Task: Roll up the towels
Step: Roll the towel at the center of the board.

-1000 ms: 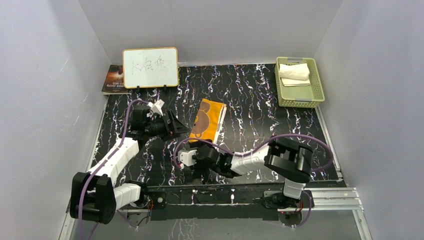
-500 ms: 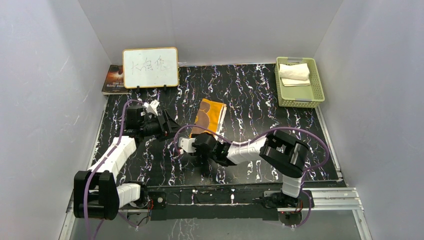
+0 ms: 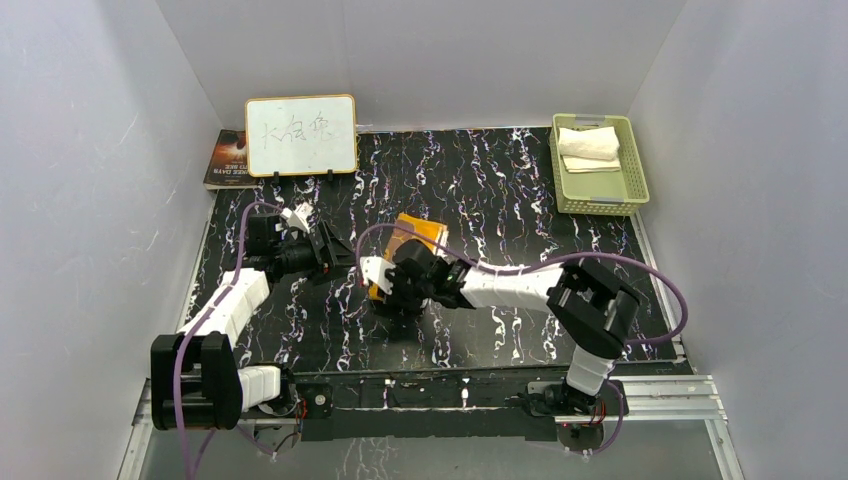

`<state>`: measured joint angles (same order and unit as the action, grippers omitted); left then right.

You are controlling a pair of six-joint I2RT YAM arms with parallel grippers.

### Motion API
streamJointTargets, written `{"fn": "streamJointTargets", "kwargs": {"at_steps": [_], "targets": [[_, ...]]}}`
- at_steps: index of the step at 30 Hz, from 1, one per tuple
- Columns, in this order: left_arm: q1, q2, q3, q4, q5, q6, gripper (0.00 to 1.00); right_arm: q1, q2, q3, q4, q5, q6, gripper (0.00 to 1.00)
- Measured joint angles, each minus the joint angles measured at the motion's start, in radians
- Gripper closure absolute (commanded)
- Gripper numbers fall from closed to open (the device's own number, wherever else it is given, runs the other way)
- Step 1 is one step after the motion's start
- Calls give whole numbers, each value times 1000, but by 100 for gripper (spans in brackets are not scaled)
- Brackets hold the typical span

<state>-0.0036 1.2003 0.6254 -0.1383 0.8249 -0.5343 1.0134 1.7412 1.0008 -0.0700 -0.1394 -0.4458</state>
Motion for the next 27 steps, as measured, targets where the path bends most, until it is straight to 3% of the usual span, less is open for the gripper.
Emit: {"fn": "streamJointTargets", "kwargs": {"at_steps": [10,17,19,27], "targets": [[2,-4,1,-3,10,5,27,-230,-2,57,-42,-441,292,100],[2,-39,-28,67,42,-39,28,-302,161,180,-88,-640,451,100],[2,-40,-48,102,56,-65,34,-300,209,223,-107,-682,477,100],[2,-30,-88,208,116,-146,77,-318,261,225,-65,-790,602,100]]}}
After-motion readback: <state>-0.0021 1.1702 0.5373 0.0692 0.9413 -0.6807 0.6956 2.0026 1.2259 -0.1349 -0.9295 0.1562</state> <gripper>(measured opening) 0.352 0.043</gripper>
